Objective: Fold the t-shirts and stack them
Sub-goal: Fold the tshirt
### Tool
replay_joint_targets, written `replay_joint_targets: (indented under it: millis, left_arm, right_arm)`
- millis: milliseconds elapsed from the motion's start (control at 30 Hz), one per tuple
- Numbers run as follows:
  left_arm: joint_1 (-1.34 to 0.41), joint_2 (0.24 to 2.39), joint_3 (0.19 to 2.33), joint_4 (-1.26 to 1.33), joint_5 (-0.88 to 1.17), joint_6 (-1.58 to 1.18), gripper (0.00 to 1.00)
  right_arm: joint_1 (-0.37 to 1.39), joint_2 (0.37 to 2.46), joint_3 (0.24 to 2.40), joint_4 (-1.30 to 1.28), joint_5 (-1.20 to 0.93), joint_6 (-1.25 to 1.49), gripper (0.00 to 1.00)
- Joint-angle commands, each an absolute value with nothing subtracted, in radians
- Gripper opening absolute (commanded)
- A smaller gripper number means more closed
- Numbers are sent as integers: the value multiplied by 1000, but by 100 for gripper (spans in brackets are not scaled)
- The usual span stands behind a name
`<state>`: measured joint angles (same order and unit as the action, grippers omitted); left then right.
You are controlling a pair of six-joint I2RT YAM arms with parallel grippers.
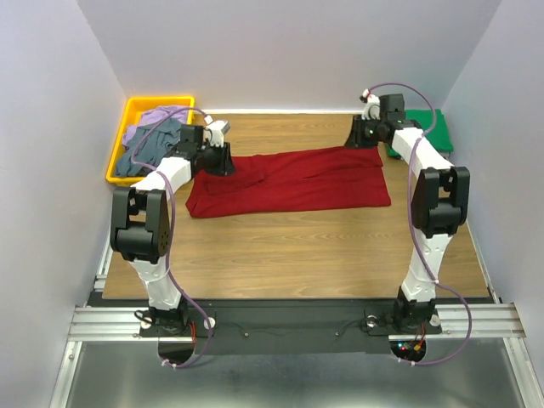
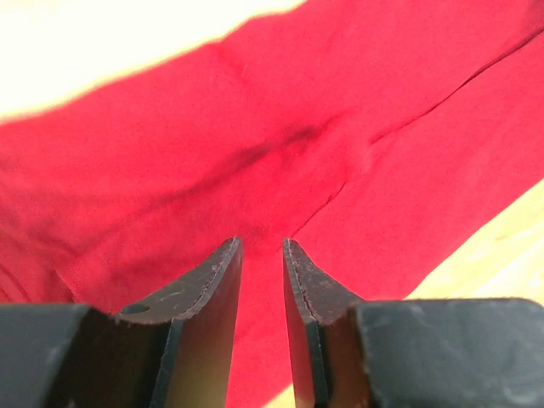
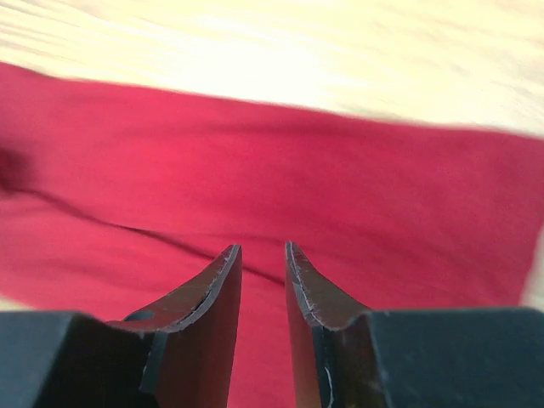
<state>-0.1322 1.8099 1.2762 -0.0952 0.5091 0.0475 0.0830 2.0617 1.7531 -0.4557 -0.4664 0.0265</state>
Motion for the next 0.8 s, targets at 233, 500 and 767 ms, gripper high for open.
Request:
replay_joint_targets:
  millis: [233, 500, 767]
  left_arm:
    - [-129, 1790, 1167, -135, 351, -35, 36]
    - [-132, 1854, 1180, -189, 256, -43, 33]
    - [-133, 2015, 1386, -219, 206, 18, 33]
  right_arm:
    - [77, 2175, 1730, -543, -367, -107, 33]
    - [77, 2200, 1632, -574, -322, -115, 29]
    - [77, 2039, 1324, -598, -389, -141, 25]
